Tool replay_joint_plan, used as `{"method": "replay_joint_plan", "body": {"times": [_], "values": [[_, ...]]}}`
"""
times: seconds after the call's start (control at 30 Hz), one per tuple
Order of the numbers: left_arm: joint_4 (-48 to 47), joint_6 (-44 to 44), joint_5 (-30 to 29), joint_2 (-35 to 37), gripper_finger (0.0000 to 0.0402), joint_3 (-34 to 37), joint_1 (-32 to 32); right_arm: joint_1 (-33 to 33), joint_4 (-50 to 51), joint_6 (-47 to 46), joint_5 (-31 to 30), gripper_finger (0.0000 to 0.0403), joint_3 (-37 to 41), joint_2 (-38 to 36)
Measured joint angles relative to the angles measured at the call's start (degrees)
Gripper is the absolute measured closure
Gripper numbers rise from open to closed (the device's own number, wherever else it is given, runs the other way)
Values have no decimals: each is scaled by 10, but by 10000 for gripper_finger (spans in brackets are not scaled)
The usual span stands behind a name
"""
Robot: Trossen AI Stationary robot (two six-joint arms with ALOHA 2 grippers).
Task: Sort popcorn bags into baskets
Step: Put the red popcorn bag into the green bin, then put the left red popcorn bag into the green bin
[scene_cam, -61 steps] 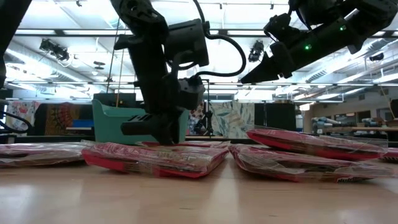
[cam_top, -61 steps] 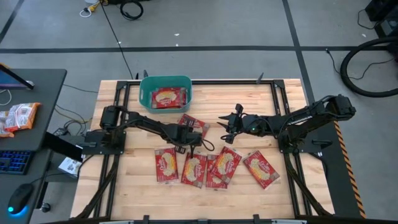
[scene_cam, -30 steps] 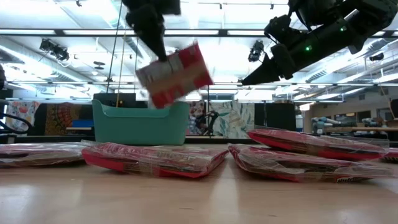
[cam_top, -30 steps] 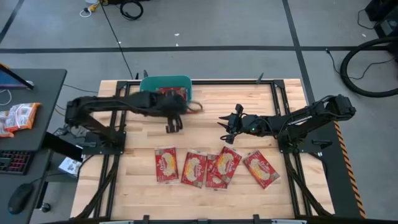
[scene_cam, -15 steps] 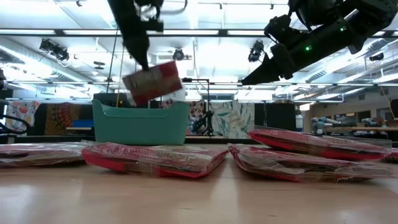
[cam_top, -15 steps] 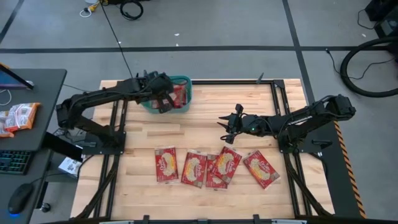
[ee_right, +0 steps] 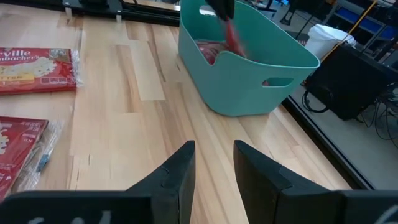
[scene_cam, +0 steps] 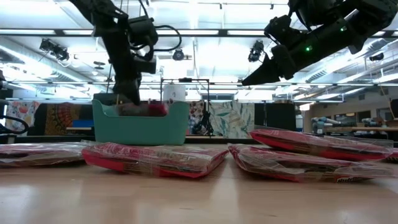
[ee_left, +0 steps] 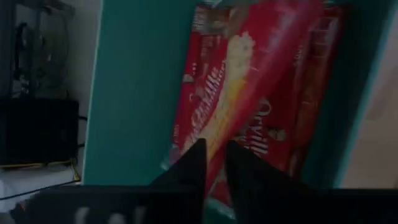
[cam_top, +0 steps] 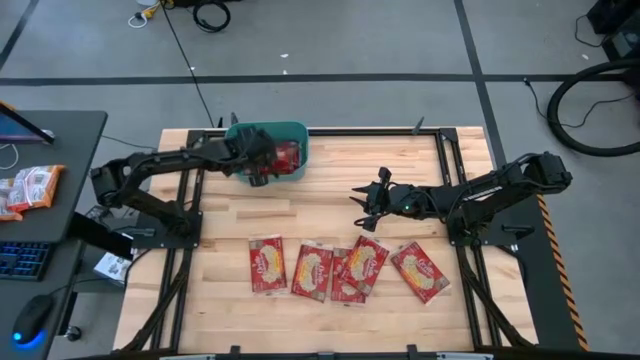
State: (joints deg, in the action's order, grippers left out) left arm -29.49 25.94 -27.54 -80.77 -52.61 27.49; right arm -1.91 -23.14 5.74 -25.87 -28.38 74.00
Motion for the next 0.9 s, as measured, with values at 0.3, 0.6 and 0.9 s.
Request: {"method": "replay_joint_plan", "body": {"times": [0.3, 0.6, 0.9], "values": [[-152, -93, 30, 1, 234, -90, -57, 0, -2, -2, 0, 288, 0, 0], [-174, -179, 411, 1, 236, -81, -185, 0, 0, -9, 0, 288, 0, 0], [-101, -191, 380, 0, 240, 6, -385, 0, 1, -10, 0, 288, 0, 0]]}}
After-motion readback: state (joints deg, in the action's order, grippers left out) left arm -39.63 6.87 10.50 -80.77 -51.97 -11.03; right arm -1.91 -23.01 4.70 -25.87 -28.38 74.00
